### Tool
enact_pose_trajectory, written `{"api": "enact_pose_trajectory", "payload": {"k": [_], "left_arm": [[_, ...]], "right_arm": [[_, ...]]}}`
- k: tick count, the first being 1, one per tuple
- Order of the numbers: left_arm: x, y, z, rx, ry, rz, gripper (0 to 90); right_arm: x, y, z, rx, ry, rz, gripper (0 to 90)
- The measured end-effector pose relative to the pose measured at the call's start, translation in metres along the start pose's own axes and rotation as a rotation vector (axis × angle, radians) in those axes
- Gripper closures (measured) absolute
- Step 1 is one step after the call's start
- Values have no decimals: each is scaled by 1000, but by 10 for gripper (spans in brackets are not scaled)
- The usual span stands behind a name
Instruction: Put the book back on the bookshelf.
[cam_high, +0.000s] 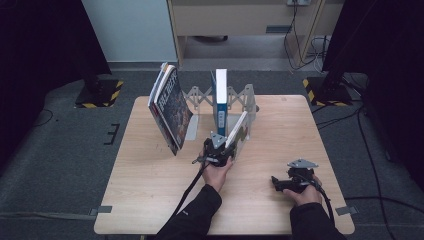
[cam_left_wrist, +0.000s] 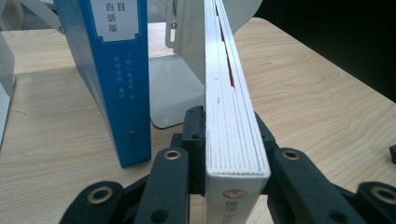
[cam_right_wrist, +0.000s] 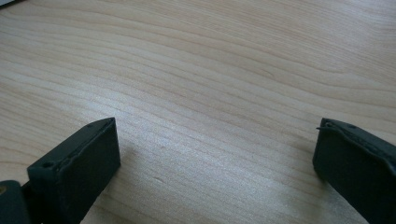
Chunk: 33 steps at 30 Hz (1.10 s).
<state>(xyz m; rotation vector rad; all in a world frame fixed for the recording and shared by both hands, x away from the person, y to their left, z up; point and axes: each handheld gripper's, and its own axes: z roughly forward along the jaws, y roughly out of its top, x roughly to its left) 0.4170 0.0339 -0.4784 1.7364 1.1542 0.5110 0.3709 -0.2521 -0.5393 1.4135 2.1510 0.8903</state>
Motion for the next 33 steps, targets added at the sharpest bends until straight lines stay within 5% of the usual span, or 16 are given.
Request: {"api": "enact_pose_trajectory", "payload": {"k": [20,33], "left_arm": [[8,11,10,-14,22,-40,745],[0,30,25,-7,44,-12,742]], "right_arm": [[0,0,0,3,5,-6,10],[0,0,0,2,9,-6,9]]}}
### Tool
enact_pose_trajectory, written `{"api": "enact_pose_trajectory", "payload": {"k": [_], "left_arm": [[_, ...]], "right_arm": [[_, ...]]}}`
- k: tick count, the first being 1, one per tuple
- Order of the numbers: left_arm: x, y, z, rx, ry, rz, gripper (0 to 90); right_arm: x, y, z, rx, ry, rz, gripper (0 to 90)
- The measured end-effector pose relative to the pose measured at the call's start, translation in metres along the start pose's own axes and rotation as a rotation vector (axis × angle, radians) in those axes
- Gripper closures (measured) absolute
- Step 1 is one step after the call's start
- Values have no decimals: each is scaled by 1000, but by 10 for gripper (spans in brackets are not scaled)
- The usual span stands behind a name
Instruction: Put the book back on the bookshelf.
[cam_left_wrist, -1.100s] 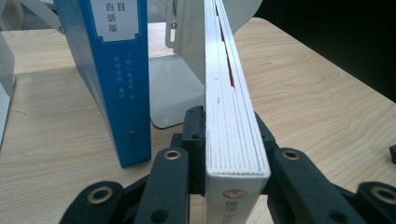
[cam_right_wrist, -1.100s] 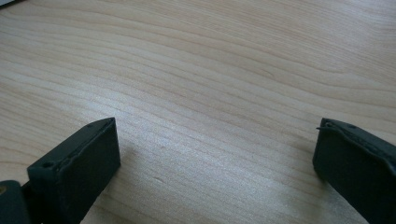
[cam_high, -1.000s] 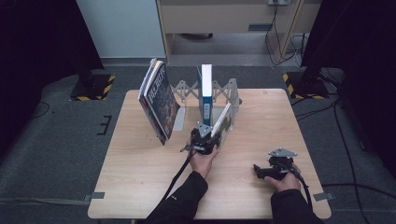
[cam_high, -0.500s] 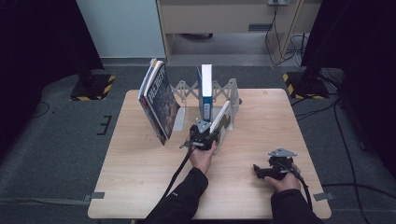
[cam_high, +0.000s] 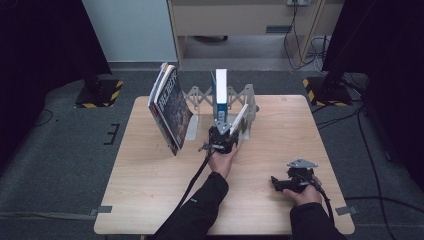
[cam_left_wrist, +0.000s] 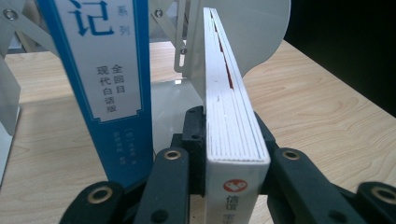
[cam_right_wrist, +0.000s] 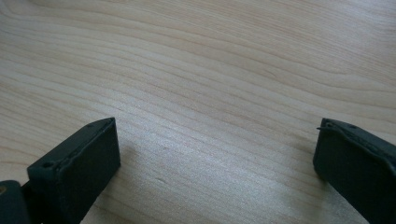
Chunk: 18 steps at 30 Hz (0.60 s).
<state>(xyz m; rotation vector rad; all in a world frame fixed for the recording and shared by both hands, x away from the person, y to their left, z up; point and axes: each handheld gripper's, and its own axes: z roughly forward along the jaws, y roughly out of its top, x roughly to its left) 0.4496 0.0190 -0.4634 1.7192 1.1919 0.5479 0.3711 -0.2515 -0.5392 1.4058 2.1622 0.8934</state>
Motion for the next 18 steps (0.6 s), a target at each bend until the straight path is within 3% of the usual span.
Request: {"api": "enact_pose_trajectory", "payload": {"k": [7,13,18], "left_arm": [[0,-8,3,30,-55,16,704],[3,-16,0,9,-127,36,657],[5,-22,-10,-6,-199,97,584]], "right_arm": [[0,0,0,1,2,1,9],[0,0,0,1,2,1,9],[0,0,0,1,2,0,9]]}}
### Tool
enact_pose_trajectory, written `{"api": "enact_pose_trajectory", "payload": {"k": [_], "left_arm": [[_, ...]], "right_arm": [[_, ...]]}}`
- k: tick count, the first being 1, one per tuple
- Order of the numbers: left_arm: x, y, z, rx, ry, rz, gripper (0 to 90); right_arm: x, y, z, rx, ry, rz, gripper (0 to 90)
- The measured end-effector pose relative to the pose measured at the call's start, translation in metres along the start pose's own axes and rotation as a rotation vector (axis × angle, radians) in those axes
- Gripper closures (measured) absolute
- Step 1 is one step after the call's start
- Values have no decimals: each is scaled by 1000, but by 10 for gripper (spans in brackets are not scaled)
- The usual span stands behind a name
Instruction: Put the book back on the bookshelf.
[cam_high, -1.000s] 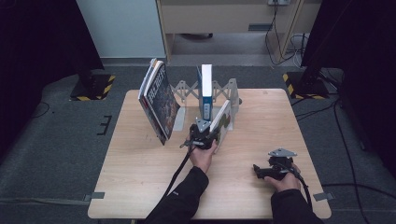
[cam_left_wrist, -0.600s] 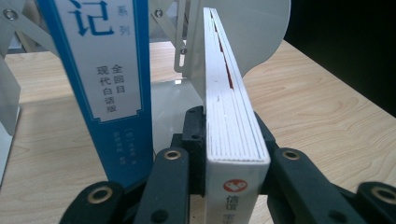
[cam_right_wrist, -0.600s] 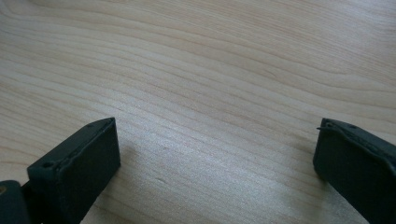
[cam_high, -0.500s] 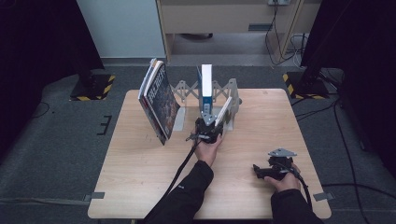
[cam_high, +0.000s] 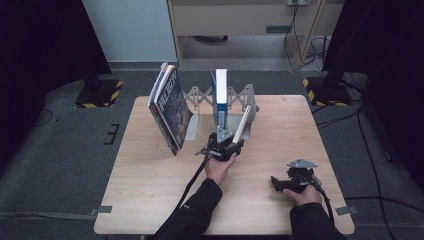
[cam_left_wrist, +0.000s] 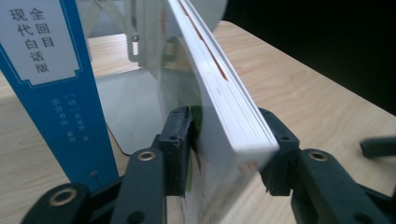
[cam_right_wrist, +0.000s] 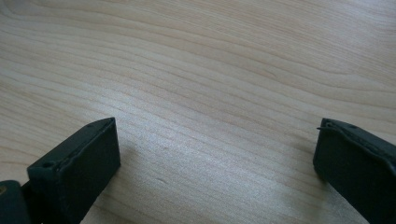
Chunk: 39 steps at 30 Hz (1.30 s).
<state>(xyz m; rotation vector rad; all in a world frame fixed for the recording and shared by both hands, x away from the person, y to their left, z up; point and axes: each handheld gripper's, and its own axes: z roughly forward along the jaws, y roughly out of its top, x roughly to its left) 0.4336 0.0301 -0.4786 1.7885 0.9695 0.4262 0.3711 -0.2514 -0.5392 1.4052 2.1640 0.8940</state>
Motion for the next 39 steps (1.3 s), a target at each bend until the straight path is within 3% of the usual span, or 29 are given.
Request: {"api": "enact_pose_trajectory", "payload": {"k": [5,7,11,17,23,30,39], "left_arm": [[8,-4,-12,9,-55,10,529],[10,-6,-17,9,-52,47,510],[14,-10,-25,19,-52,65,500],[19,-17,-31,29,-51,76,571],[16,-19,-25,37,-79,65,617],[12,-16,-15,42,-70,45,674],[10,-8,1,40,-67,20,667]], "right_arm": [[0,0,0,0,0,1,9],[0,0,0,0,0,0,9],[0,0,0,0,0,0,9],[0,0,0,0,0,0,9],[0,0,0,0,0,0,9],[0,0,0,0,0,-1,9],[0,0,0,0,1,-2,9]]}}
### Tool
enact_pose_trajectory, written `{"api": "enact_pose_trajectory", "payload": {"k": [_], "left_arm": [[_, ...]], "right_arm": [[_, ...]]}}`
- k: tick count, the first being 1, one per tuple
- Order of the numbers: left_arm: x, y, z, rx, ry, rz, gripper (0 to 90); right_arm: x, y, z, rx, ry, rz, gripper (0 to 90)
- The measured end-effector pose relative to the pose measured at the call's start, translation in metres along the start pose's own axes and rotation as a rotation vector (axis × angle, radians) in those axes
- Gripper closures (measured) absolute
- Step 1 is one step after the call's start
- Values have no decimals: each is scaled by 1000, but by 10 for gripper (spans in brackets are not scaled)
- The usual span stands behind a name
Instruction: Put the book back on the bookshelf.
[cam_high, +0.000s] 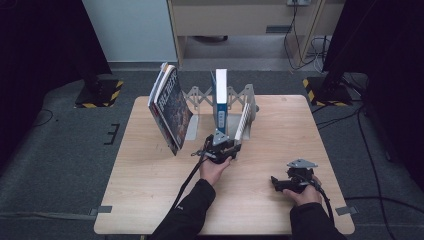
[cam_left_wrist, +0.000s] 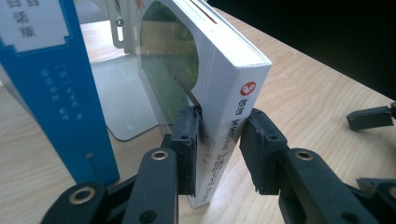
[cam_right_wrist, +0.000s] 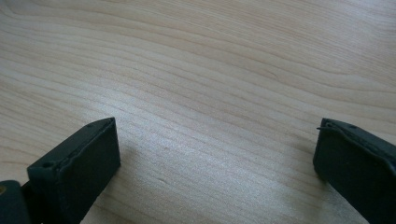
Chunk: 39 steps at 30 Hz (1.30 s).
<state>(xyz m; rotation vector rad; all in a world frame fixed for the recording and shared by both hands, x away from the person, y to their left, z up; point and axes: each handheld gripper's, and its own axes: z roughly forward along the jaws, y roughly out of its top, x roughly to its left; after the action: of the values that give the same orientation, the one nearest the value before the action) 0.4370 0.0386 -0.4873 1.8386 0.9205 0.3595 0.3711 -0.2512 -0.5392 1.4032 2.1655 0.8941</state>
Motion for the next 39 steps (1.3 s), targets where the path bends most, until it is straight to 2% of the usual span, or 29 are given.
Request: {"api": "enact_pose_trajectory", "payload": {"k": [4,11,15,19,23,27,30,32,39], "left_arm": [[3,3,6,-1,4,-20,668],[4,12,18,7,35,-26,666],[4,15,23,8,28,-38,658],[3,14,21,11,8,-15,632],[2,12,11,-4,-9,-5,622],[3,11,5,-2,-16,11,633],[4,11,8,-11,-24,-4,640],[3,12,11,-3,-10,3,648],[0,17,23,6,-3,3,663]], "right_arm": [[0,0,0,0,0,0,9],[0,0,0,-1,0,0,9],[0,0,0,-2,-1,2,9],[0,0,0,-2,0,1,9],[1,0,0,-1,0,2,9],[1,0,0,-3,-3,1,9],[1,0,1,-3,-3,2,9],[1,0,1,-3,-3,1,9],[1,0,1,-3,-3,0,9]]}}
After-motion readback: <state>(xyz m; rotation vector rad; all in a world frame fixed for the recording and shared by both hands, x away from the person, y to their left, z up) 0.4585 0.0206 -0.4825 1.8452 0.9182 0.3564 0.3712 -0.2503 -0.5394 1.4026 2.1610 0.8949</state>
